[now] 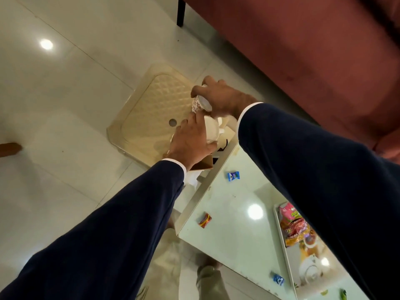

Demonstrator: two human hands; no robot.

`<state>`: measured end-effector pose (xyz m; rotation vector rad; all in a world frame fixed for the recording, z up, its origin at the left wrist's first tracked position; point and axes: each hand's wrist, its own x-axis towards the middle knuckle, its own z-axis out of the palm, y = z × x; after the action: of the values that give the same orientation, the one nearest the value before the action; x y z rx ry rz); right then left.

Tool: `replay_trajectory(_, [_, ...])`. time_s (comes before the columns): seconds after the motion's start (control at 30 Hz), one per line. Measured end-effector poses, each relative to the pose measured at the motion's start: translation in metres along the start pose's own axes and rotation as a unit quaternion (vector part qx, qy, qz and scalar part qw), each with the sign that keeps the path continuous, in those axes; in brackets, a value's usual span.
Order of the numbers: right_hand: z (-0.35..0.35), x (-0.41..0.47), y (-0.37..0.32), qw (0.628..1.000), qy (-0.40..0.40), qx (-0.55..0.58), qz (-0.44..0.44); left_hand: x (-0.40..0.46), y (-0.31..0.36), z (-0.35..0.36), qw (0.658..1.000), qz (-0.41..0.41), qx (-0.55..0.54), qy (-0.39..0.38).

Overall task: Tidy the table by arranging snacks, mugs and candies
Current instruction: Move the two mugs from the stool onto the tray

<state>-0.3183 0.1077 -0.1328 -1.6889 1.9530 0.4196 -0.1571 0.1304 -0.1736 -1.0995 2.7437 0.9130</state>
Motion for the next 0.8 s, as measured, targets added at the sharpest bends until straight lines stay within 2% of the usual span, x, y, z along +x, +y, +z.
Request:
replay_trajectory(0.2, [0.006, -0.015, 0.029, 0.993, 0.038, 0.101, 0.048, 0.010, 0.003, -0.011, 0.995, -0.027, -0.016, -0.091])
replay_trajectory(0.4, [0.030, -0.116, 0.089, 0.933, 0.161, 0.271, 0.175, 0.005, 0.009, -0.029, 0.990, -0.050, -0.081, -0.106])
replay_trajectory(0.5, [0.052, -0.189, 0.110, 0.903, 0.194, 0.310, 0.227, -0.011, 0.030, -0.035, 0.990, -0.021, -0.108, -0.091])
replay_trajectory(0.6, [0.083, -0.268, 0.121, 0.875, 0.191, 0.344, 0.283, -0.031, 0.061, -0.027, 0.987, 0.020, -0.132, -0.093])
replay_trajectory(0.7, [0.124, -0.351, 0.128, 0.862, 0.184, 0.368, 0.296, -0.059, 0.109, -0.004, 0.980, 0.073, -0.129, -0.135])
replay_trajectory(0.8, [0.170, -0.426, 0.126, 0.865, 0.176, 0.374, 0.284, -0.098, 0.164, 0.033, 0.966, 0.108, -0.123, -0.201])
